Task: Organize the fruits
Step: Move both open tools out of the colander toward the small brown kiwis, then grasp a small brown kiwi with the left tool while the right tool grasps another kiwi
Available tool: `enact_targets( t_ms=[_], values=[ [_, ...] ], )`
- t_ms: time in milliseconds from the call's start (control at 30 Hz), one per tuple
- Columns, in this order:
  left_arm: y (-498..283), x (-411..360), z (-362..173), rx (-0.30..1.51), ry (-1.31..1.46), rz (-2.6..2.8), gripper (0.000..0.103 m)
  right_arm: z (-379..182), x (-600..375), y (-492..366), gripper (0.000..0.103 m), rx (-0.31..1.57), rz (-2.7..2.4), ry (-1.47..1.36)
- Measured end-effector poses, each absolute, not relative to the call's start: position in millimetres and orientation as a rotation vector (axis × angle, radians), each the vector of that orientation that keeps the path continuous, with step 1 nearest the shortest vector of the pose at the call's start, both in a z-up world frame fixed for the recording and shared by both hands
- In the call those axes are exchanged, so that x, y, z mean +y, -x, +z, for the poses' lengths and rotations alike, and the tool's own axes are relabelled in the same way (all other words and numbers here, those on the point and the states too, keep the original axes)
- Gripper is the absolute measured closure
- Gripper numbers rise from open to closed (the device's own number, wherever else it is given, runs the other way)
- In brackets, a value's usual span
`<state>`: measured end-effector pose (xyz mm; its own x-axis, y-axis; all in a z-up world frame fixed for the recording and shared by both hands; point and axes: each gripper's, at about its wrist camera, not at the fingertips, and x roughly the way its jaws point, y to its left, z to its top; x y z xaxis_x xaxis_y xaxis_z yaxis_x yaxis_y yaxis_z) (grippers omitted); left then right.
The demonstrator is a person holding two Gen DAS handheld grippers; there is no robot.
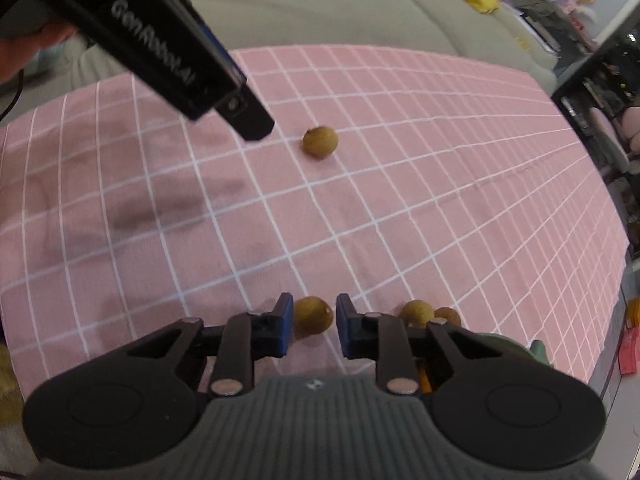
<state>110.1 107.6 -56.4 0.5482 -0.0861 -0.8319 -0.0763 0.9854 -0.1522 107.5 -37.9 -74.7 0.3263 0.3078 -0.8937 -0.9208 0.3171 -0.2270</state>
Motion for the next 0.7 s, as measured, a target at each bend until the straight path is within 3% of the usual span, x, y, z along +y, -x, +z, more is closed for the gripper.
enact_targets(
  t_ms=[700],
  values=[
    [-116.2, 127.4, -78.9, 0.981, 0.289, 0.007, 0.054, -88.5, -21.0, -119.5, 0.082, 0.89, 1.082, 1.1]
  ],
)
